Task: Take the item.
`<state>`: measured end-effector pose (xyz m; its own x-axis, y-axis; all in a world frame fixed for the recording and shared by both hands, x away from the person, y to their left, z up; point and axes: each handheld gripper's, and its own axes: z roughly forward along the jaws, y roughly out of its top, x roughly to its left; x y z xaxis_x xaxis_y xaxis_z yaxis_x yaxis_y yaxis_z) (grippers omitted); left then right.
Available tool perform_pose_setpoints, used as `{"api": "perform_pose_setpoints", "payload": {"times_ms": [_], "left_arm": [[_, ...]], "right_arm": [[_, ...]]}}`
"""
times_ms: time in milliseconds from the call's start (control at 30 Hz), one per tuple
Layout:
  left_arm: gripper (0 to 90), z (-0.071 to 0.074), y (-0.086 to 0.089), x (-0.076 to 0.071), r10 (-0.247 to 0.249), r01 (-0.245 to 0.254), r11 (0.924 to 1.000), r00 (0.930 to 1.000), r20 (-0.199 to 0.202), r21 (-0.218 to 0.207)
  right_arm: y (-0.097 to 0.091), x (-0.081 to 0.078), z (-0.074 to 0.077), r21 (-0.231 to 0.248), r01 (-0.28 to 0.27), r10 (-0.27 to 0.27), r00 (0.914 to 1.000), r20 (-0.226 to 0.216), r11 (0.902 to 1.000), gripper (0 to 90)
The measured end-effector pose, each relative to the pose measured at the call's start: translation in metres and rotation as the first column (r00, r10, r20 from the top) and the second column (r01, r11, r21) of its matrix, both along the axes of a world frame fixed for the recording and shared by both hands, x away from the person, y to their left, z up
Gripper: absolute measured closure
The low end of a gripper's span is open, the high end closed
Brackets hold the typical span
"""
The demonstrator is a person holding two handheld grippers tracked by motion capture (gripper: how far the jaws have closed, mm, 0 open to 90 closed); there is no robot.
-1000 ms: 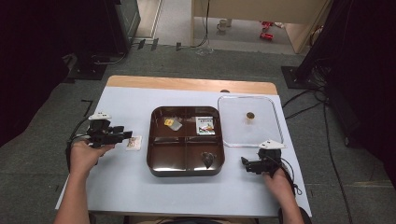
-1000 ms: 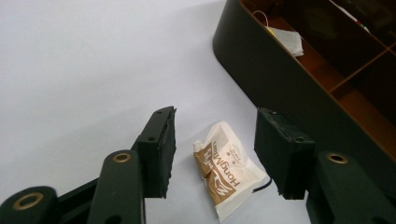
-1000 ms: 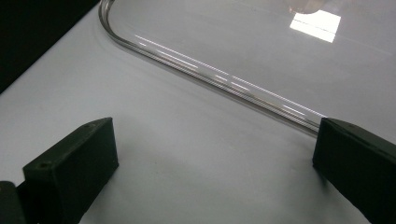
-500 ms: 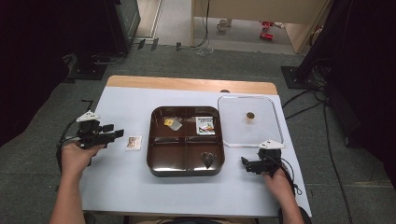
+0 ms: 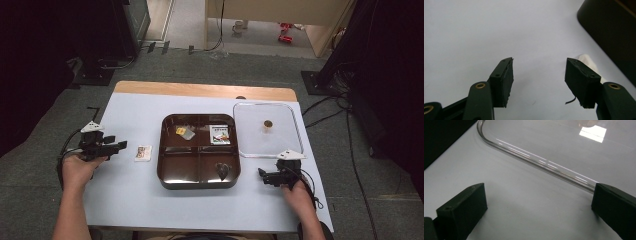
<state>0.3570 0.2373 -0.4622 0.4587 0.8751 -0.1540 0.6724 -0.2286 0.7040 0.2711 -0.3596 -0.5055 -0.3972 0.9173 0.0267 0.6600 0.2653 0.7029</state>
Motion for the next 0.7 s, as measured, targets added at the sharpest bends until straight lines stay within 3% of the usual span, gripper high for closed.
{"api": "perform_pose_setpoints", "payload": {"times_ms": [200,367,700], "left_arm": [[40.0,-0.009,0.003,0.003,0.019,-0.018,0.9991,0.999,-0.04,0.039],[39.9,-0.017,0.001,0.004,-0.003,0.008,0.9961,0.9981,-0.061,0.088],[29.0,-0.023,-0.004,-0.001,-0.067,0.067,0.9898,0.9977,-0.007,0.126]], "right_arm": [[0.0,0.0,0.0,0.0,0.0,0.0,1.0,-0.001,1.0,0.0],[0.0,0.0,0.0,0.0,0.0,0.0,1.0,0.0,1.0,0.0],[0.0,0.0,0.0,0.0,0.0,0.0,1.0,0.0,1.0,0.0]]}}
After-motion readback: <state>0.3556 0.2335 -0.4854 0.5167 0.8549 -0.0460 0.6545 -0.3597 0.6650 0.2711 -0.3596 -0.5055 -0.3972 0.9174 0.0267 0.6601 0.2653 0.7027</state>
